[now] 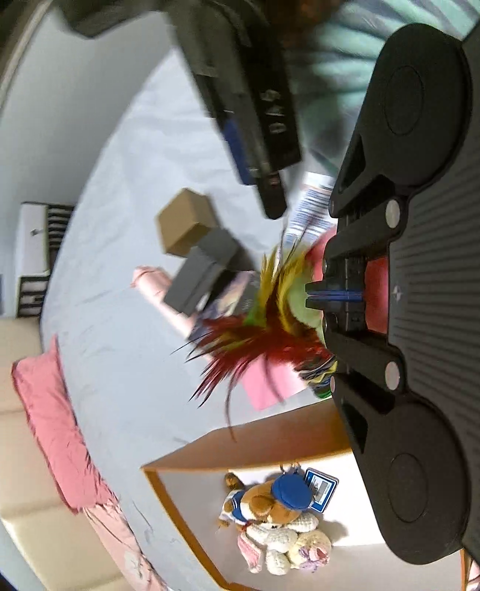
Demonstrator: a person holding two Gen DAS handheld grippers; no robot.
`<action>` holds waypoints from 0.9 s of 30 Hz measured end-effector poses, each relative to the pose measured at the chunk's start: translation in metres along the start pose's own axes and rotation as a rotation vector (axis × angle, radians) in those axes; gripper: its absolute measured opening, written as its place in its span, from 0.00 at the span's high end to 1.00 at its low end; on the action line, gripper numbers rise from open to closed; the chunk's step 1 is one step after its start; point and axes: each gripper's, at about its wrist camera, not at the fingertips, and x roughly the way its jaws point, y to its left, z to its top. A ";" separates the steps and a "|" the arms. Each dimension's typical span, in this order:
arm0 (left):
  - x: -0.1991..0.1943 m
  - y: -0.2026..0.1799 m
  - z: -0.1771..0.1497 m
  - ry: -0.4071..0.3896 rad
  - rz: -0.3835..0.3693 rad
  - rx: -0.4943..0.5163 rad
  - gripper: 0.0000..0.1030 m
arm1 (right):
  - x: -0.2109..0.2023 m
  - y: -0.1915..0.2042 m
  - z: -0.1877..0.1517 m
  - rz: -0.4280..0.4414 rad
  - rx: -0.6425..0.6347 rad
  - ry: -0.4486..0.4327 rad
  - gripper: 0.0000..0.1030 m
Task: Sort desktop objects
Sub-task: 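Grasp the pink pompom with the left tool while the right tool grasps the feather toy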
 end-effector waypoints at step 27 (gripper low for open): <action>-0.096 0.152 0.030 -0.271 0.137 -0.317 1.00 | 0.055 0.079 0.050 0.056 -0.157 -0.030 0.55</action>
